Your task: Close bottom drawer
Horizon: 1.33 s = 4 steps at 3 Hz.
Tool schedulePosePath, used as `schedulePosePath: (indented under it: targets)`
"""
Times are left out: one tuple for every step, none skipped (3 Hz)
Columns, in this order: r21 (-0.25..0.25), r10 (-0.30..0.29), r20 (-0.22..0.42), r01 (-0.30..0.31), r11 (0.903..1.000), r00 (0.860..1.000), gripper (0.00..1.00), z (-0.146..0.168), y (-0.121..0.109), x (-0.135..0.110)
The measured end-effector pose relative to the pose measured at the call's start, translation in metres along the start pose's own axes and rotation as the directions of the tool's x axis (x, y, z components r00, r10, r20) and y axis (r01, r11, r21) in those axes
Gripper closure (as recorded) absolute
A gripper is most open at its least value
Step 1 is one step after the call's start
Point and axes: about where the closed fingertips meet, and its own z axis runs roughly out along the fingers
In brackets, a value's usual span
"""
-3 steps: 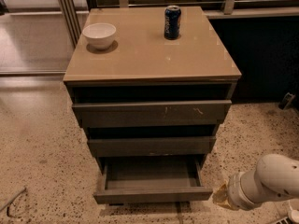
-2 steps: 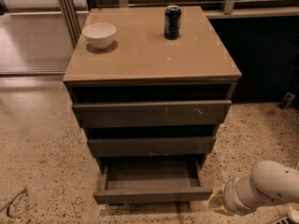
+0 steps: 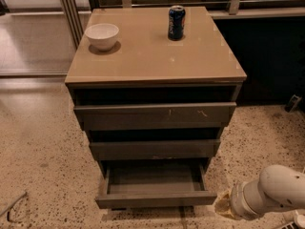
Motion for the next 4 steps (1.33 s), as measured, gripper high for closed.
schedulePosePath:
  targets:
    - [0.063, -0.069, 0.044, 0.066, 0.9958, 0.997, 1.0, 0.025, -0.008, 0.008]
    - [0.151, -0.152, 0.101, 0.136, 0.9791, 0.983, 1.0, 0.058, -0.041, 0.005]
    - [0.193, -0.198, 0.155, 0.167, 0.9669, 0.968, 1.0, 0.092, -0.075, -0.001]
    - [0.169, -0.192, 0.182, 0.161, 0.9723, 0.964, 1.0, 0.135, -0.101, 0.0]
